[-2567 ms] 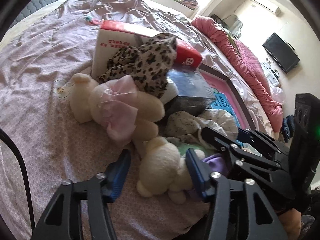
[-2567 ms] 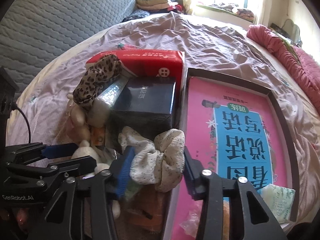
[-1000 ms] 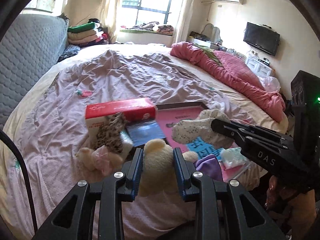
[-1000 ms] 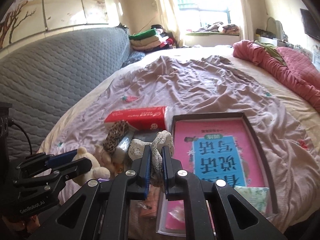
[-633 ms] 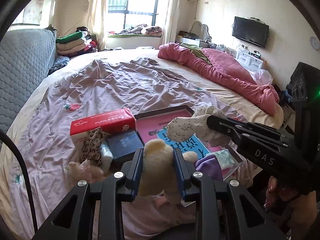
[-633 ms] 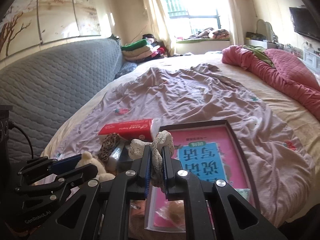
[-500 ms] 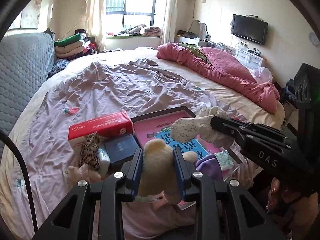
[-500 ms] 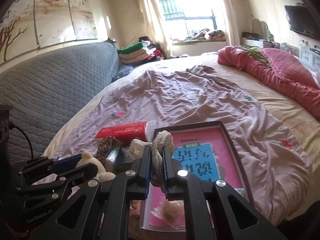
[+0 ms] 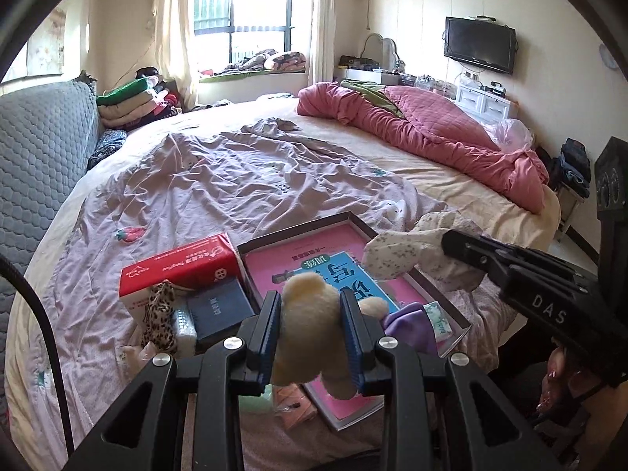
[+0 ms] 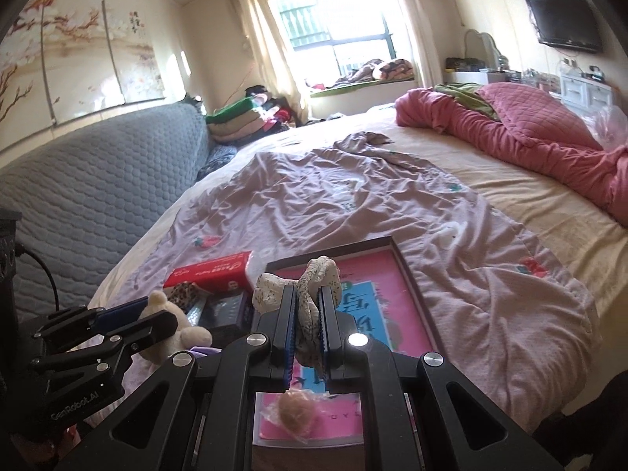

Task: Organize soft objects
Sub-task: 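Carry the teddy bear with the left tool while the right tool carries the cloth over the tray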

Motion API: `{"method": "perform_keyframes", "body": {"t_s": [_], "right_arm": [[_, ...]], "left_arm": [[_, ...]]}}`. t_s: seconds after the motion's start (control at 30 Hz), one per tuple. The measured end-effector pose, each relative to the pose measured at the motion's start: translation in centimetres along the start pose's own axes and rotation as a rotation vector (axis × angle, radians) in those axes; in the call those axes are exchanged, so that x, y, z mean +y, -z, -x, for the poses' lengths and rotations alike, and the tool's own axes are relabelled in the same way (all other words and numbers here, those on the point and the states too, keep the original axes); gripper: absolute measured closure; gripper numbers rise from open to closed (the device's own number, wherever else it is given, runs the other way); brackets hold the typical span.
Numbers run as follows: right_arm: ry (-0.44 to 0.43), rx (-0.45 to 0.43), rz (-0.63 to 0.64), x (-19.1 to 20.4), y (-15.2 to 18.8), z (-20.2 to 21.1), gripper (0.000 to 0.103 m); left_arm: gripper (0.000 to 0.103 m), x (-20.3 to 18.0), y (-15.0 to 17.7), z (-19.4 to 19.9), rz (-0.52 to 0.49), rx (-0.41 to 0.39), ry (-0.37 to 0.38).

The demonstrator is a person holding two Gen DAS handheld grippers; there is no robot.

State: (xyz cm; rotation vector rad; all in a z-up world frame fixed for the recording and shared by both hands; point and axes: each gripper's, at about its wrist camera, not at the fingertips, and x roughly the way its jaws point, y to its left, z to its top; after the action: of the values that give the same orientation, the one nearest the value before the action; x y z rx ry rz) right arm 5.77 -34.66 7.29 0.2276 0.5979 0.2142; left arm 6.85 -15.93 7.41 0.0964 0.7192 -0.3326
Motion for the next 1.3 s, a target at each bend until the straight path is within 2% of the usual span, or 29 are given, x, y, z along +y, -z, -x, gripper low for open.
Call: {"method": "perform_keyframes", "body": {"t_s": [0.67,1.0,1.3], "right_arm": [[0.006,0.013,-0.059,-2.8,1.5,-1.2,0.092],[0.015,0.084,-0.084,-4.5,3.4,-3.6,0.092],[0.017,0.107,-0.128,-6.3,4.5,-4.6,0.092]], "left_arm": [[0.072,-2.5,0.0,-4.7,-0.04,0.066,-0.033],[0.072,-2.1,0.9,-8.4,-0.028,0.126,-0.042],[0.072,-2.1,0.8,-10.9,-0.015,0.148,-0.059]]}}
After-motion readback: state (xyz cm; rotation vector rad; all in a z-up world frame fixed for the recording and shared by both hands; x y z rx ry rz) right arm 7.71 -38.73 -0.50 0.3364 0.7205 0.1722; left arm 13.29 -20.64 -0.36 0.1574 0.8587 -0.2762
